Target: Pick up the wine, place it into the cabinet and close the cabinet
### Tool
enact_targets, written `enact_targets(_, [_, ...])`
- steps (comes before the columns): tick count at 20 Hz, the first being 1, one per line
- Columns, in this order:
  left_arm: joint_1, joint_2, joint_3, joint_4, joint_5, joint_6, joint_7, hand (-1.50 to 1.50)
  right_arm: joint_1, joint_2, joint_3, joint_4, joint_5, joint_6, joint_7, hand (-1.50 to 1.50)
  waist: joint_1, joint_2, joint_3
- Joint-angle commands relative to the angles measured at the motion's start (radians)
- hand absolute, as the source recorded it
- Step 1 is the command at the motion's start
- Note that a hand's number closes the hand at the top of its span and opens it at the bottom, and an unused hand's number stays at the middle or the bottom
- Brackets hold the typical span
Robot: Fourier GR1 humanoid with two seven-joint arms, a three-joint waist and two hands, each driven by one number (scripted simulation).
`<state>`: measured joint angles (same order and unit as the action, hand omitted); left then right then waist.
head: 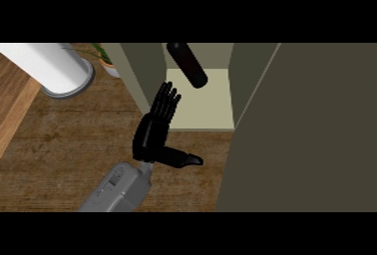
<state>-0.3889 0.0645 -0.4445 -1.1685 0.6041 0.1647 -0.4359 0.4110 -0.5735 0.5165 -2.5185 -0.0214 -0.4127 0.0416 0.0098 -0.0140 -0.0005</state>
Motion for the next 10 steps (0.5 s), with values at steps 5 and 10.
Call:
enact_targets(5, [0.259,0.091,-0.036,-0.285,0.009,-0.02,0.02,-1.5,0.078,-0.094,-0.094,-0.201,-0.099,0.075,0.061,-1.5,-0.01,0.007,0.001])
enact_targets(10, [0.305,0.102,-0.006,-0.277,0.021,-0.059,-0.025,-1.5,0.048,-0.106,0.025,-0.251,-0.043,0.103,0.103,-1.5,-0.017,0.009,-0.001])
